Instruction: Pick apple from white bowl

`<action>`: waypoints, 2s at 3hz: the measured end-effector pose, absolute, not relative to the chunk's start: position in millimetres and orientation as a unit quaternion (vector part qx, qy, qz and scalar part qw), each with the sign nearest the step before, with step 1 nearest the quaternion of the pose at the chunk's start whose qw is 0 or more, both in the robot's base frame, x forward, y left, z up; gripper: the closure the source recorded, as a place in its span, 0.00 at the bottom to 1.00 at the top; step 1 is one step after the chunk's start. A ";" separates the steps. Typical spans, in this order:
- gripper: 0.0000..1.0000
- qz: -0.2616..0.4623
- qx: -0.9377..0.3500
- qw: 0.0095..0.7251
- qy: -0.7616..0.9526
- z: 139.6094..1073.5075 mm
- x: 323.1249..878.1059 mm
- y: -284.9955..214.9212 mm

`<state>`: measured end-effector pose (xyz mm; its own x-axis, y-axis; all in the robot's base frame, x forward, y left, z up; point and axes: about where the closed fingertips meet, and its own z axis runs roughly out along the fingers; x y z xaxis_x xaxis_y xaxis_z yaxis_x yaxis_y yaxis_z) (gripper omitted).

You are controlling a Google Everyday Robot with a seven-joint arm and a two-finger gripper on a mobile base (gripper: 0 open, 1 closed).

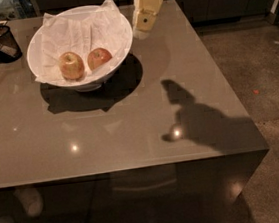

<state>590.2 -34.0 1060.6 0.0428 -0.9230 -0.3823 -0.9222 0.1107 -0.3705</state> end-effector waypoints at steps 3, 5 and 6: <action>0.00 0.016 -0.674 0.278 0.684 1049.4 617.8 -11.4; 0.42 0.044 -0.680 0.263 0.683 1025.6 659.4 18.9; 0.39 0.052 -0.678 0.262 0.685 1019.8 669.1 24.9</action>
Offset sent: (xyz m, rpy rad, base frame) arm 0.0558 0.0417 -0.0117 0.0466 0.0189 0.0399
